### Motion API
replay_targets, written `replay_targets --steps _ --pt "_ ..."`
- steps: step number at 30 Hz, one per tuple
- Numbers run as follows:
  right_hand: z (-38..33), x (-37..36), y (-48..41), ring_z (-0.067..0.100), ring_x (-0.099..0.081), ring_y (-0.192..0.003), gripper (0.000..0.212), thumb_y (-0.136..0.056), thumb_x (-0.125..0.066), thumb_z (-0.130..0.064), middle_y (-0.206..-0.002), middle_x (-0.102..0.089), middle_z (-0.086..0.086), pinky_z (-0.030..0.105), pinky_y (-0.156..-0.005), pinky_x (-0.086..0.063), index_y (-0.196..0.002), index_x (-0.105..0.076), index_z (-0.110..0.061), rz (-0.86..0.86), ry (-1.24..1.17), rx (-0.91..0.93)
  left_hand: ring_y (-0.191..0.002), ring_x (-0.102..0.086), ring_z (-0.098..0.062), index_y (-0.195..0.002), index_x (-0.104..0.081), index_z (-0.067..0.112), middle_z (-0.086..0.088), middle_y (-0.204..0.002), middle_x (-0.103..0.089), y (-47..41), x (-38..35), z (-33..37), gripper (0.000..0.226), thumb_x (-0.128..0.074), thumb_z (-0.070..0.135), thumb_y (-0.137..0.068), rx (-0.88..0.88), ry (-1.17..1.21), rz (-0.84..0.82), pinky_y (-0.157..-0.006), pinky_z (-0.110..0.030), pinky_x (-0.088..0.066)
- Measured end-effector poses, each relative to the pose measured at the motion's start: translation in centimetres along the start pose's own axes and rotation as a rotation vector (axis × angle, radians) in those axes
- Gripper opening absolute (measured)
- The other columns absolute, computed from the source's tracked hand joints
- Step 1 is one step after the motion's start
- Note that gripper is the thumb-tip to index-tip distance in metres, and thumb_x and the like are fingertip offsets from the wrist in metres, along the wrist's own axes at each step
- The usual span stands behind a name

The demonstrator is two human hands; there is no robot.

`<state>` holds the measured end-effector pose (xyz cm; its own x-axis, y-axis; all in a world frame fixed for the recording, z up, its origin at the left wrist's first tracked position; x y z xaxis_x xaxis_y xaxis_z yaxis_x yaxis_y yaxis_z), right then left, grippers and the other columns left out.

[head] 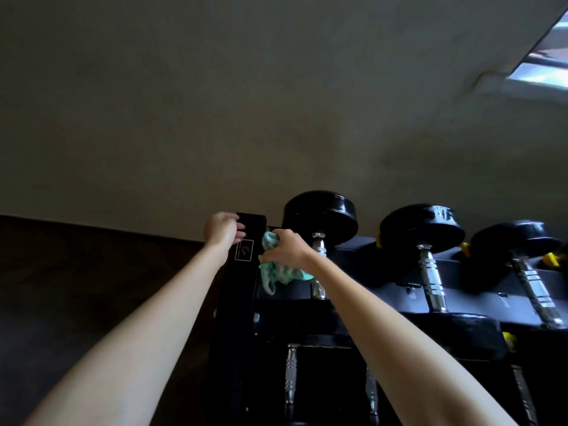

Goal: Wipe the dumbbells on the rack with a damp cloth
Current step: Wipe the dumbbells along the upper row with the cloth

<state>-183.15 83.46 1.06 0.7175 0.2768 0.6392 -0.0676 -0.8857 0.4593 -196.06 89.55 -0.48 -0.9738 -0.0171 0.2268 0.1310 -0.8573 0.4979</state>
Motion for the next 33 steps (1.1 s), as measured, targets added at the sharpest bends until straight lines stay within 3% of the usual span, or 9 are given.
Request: replay_targets --steps 2,4,8,12,17,23,27,30,33 --pt "0.1 1.1 0.6 0.017 -0.056 -0.081 0.043 -0.077 -0.073 -0.014 -0.094 -0.059 0.006 0.027 -0.068 -0.046 -0.115 -0.055 -0.009 -0.044 -0.183 -0.024 -0.036 -0.053 -0.005 -0.098 -0.052 0.009 -0.003 -0.07 -0.057 0.6 -0.5 0.5 0.025 -0.03 -0.003 -0.094 0.004 0.015 -0.021 -0.036 -0.013 -0.041" --pt "0.5 2.2 1.4 0.015 -0.055 -0.068 0.026 -0.078 -0.071 -0.007 -0.081 -0.058 0.005 0.026 -0.06 -0.047 -0.099 -0.055 -0.01 -0.003 -0.418 -0.04 -0.028 -0.049 -0.001 -0.099 -0.051 0.01 -0.004 -0.069 -0.057 1.5 -1.3 1.2 0.025 -0.029 -0.001 -0.094 -0.005 0.031 -0.054 -0.035 -0.013 -0.042" --pt "1.8 4.9 3.8 0.018 -0.056 -0.061 0.015 -0.085 -0.062 -0.004 -0.072 -0.059 0.009 0.03 -0.062 -0.05 -0.075 -0.055 -0.012 0.153 -0.883 -0.084 -0.03 -0.051 -0.002 -0.099 -0.05 0.01 -0.005 -0.071 -0.057 4.9 -3.0 3.1 0.023 -0.03 0.0 -0.094 -0.067 0.067 -0.186 -0.036 -0.014 -0.044" --pt "3.5 6.8 7.1 0.02 -0.06 -0.063 0.006 -0.087 -0.059 -0.008 -0.075 -0.062 0.009 0.033 -0.065 -0.053 -0.081 -0.059 -0.01 0.324 -1.149 -0.102 -0.058 -0.059 -0.015 -0.089 -0.052 0.015 -0.004 -0.077 -0.06 9.9 -3.8 4.3 0.013 -0.042 0.009 -0.095 -0.161 0.068 -0.419 -0.053 -0.022 -0.051" --pt "5.2 6.3 13.3 0.024 -0.059 -0.068 0.018 -0.087 -0.039 -0.008 -0.068 -0.063 0.009 0.039 -0.079 -0.047 -0.076 -0.054 -0.006 0.275 -1.469 0.063 -0.081 -0.063 -0.015 -0.11 -0.057 0.01 -0.005 -0.095 -0.062 16.2 -4.3 2.6 0.022 -0.06 0.02 -0.09 -0.278 -0.118 -0.676 -0.076 -0.033 -0.054" --pt "8.4 3.6 20.4 0.023 -0.061 -0.069 0.01 -0.072 -0.05 -0.005 -0.08 -0.06 0.01 0.032 -0.066 -0.051 -0.081 -0.049 -0.009 0.272 -1.349 0.094 -0.058 -0.061 -0.003 -0.087 -0.058 0.014 -0.002 -0.075 -0.057 22.6 -3.6 -1.3 0.008 -0.059 0.007 -0.09 -0.4 -0.069 -0.565 -0.064 -0.021 -0.056" --pt "11.2 0.0 23.9 0.018 -0.062 -0.076 0.012 -0.087 -0.057 -0.011 -0.093 -0.062 0.005 0.029 -0.061 -0.051 -0.098 -0.052 -0.014 0.326 -1.183 -0.018 -0.059 -0.063 -0.007 -0.088 -0.055 0.011 -0.002 -0.073 -0.058 26.4 -2.6 -5.1 0.009 -0.051 0.006 -0.094 -0.336 0.038 -0.502 -0.066 -0.025 -0.057" --pt "14.0 -3.1 24.8 0.021 -0.065 -0.087 0.044 -0.083 -0.068 -0.018 -0.112 -0.063 0.014 0.029 -0.06 -0.052 -0.12 -0.048 -0.004 0.367 -1.162 -0.128 -0.063 -0.063 -0.015 -0.085 -0.056 0.012 -0.004 -0.075 -0.06 28.3 -1.7 -8.2 0.012 -0.052 0.004 -0.093 -0.259 0.029 -0.457 -0.064 -0.027 -0.057" --pt "16.5 -6.3 25.5 0.022 -0.064 -0.082 0.056 -0.076 -0.075 -0.028 -0.109 -0.063 0.017 0.026 -0.054 -0.048 -0.115 -0.048 0.002 0.411 -1.066 -0.243 -0.061 -0.061 -0.014 -0.082 -0.058 0.014 -0.005 -0.074 -0.06 28.8 -1.4 -11.5 0.01 -0.058 0.007 -0.089 -0.182 -0.148 -0.458 -0.058 -0.022 -0.054"
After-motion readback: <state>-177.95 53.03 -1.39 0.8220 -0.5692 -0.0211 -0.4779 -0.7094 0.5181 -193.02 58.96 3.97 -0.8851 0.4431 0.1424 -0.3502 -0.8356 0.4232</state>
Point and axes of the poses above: each hand's wrist, its own y-axis away from the middle knuckle, its own x-axis out of the back of the hand, z = x × y, the point moved 1 cm from there along -y, towards the middle knuckle
